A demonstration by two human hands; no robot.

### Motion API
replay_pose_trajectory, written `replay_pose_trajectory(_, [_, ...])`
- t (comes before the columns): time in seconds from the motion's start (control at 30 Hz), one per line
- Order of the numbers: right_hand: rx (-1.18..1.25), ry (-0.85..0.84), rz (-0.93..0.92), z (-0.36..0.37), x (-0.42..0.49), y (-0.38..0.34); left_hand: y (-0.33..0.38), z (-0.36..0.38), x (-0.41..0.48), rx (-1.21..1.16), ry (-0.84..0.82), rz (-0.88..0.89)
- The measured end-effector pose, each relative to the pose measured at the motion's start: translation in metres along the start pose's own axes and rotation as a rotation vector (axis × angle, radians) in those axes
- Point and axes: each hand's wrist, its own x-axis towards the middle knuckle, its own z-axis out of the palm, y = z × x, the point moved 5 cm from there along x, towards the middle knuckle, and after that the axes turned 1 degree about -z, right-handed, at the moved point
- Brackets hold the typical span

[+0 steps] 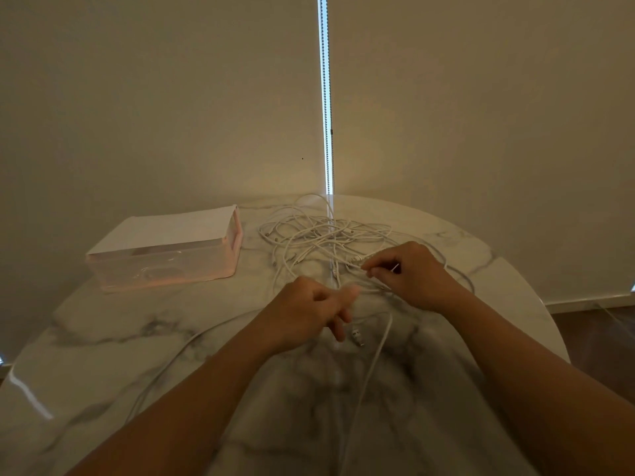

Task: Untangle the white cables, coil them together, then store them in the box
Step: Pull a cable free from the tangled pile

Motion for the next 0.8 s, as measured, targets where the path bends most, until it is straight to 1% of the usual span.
replay_pose_trajectory(0.07, [-0.075,0.012,0.025,0.008,0.011,-0.002,0.007,0.01,-0.008,0.091,-0.118,0.033])
replay_pose_trajectory(0.17, [-0.123,-0.08,0.111,0.029,0.026,-0.002,0.009,0.023,-0.014,0.164,-0.285,0.066])
replay_pose_trajectory(0.23, [-0.124,-0.112,0.187,0.042,0.034,-0.002,0.008,0.026,-0.016,0.214,-0.354,0.12])
replay_pose_trajectory(0.33, [-0.131,-0.092,0.291,0.053,0.044,-0.001,0.006,0.024,-0.016,0.275,-0.364,0.193])
replay_pose_trajectory(0.47, [-0.049,-0.106,0.37,0.053,0.048,0.004,0.003,0.013,-0.018,0.198,-0.387,0.193])
replay_pose_trajectory(0.57, [0.004,-0.062,0.342,0.036,0.047,0.005,-0.002,0.001,-0.019,0.128,-0.374,0.191])
replay_pose_trajectory(0.73, [0.297,0.06,0.324,0.005,0.037,0.004,-0.003,-0.002,-0.018,0.108,-0.357,0.184])
replay_pose_trajectory(0.8, [0.344,0.077,0.29,0.0,0.035,0.003,-0.001,0.0,-0.018,0.099,-0.358,0.185])
